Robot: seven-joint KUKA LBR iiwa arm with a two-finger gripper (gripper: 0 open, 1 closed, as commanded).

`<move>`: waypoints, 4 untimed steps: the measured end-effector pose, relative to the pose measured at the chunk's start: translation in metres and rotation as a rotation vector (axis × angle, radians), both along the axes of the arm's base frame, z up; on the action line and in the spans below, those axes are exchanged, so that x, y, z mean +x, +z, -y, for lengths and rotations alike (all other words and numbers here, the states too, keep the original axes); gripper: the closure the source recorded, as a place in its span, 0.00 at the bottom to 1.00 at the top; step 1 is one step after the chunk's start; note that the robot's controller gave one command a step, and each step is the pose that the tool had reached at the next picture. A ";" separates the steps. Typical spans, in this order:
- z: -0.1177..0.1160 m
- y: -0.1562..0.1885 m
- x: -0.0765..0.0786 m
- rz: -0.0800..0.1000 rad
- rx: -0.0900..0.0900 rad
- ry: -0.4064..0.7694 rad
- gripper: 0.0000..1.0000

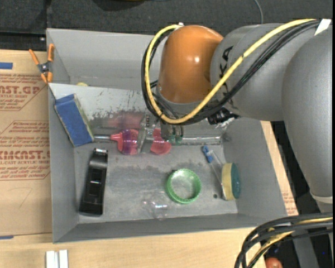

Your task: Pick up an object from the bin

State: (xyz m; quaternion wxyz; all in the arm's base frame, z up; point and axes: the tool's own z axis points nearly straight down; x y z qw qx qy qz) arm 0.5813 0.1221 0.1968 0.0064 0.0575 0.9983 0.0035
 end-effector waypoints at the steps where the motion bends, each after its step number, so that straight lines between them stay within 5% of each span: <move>1: -0.041 -0.039 -0.037 -0.008 -0.001 0.041 1.00; 2: -0.024 -0.039 -0.073 0.007 -0.003 0.127 1.00; 3: -0.070 -0.080 -0.087 -0.003 -0.004 0.282 0.00; 4: -0.071 -0.080 -0.087 -0.002 -0.002 0.283 0.00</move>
Offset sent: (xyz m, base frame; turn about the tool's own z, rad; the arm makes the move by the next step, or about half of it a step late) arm -0.0760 0.0227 -0.0389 -0.1317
